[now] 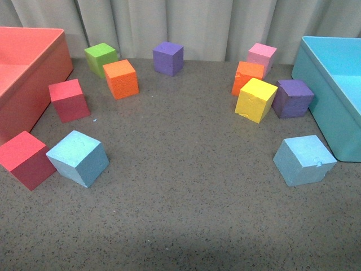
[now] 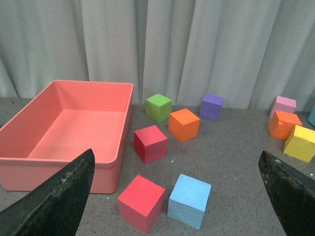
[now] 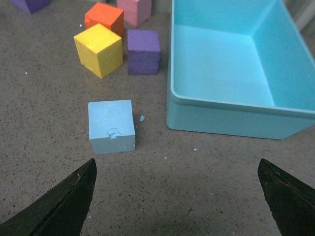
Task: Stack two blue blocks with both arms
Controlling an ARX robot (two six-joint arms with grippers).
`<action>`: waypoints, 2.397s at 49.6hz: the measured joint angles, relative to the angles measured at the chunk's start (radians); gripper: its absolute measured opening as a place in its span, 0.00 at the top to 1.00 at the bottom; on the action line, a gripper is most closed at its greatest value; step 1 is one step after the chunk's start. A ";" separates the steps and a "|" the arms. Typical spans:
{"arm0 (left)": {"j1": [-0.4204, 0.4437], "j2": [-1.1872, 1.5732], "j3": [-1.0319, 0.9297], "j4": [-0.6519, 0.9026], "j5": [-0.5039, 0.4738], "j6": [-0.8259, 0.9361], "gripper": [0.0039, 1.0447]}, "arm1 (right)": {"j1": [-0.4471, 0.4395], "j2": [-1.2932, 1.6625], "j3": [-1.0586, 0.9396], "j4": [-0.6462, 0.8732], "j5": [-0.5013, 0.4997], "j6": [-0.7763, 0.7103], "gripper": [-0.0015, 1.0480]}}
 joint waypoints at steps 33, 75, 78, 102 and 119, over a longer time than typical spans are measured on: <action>0.000 0.000 0.000 0.000 0.000 0.000 0.06 | 0.104 0.899 0.495 -0.088 -0.037 0.092 0.09; 0.000 0.000 0.000 0.000 0.000 0.000 0.06 | 0.126 1.212 0.724 -0.141 -0.053 0.146 0.42; 0.000 0.000 0.000 0.000 0.000 0.000 0.06 | 0.126 1.212 0.731 -0.151 -0.053 0.153 0.47; 0.000 0.000 0.000 0.000 0.000 0.000 0.06 | 0.267 1.167 0.756 -0.173 -0.049 0.320 0.54; 0.000 0.000 0.000 0.000 -0.001 0.000 0.06 | 0.572 1.417 1.140 -0.338 0.006 0.595 0.55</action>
